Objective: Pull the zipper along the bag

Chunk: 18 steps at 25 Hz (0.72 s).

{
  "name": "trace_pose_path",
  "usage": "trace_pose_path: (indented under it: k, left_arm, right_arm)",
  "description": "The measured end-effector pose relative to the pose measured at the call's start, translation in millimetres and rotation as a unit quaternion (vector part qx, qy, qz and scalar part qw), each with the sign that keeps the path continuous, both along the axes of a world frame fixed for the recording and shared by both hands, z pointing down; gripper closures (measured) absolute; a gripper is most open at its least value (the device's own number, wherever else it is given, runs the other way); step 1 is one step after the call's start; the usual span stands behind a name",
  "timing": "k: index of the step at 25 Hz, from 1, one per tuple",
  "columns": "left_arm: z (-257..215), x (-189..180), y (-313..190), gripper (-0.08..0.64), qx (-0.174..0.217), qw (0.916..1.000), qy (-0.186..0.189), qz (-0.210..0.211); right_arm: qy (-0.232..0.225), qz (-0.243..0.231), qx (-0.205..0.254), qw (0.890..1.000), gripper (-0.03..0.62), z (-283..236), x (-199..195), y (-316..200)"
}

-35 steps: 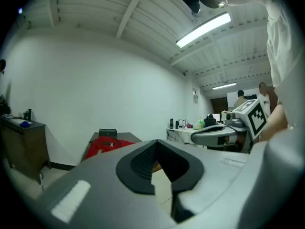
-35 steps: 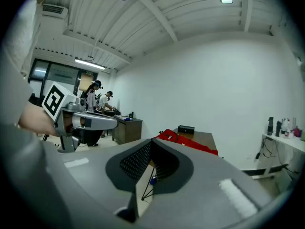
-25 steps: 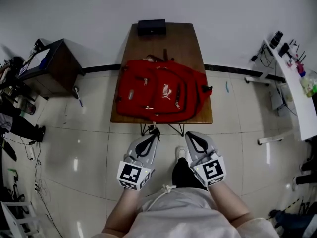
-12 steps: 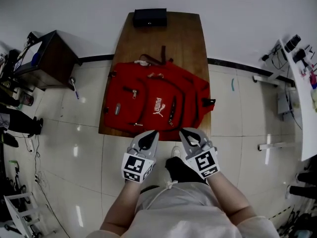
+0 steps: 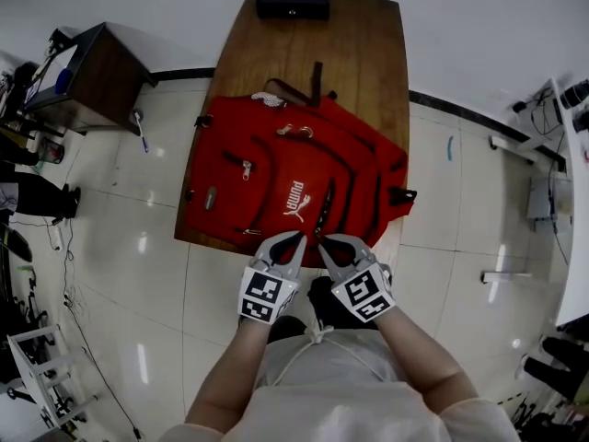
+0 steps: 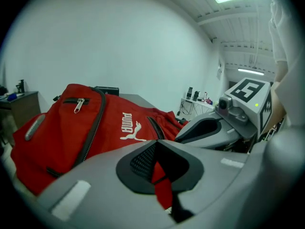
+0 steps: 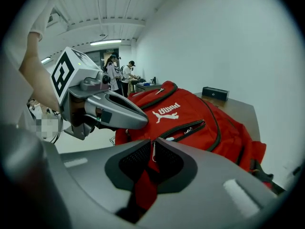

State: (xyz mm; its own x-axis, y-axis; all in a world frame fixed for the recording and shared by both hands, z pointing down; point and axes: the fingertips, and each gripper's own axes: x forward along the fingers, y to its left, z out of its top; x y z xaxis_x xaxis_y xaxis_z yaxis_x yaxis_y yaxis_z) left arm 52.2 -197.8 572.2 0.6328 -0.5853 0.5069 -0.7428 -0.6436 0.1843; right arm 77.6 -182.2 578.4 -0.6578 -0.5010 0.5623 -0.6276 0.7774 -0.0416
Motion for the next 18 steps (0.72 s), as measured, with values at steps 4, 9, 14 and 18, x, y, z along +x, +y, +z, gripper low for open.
trace_pose_path:
  k: [4, 9, 14, 18]
  left_arm:
    - [10.0, 2.2, -4.8, 0.554, -0.013, 0.9999, 0.001, -0.006]
    - [14.6, 0.9, -8.7, 0.554, -0.02, 0.9997, 0.002, -0.01]
    - [12.4, 1.6, -8.3, 0.554, -0.024, 0.9996, 0.003, -0.015]
    - [11.6, 6.7, -7.8, 0.554, -0.028, 0.9996, 0.003, -0.006]
  right_arm:
    - [0.01, -0.024, -0.023, 0.999, 0.529, 17.3, -5.4, -1.0]
    - [0.033, -0.035, -0.014, 0.999, 0.528, 25.2, -8.4, -9.3]
    - [0.05, -0.041, 0.0, 0.998, 0.522, 28.5, -8.4, -11.6]
    - [0.018, -0.036, -0.031, 0.999, 0.534, 28.8, -6.5, -13.3]
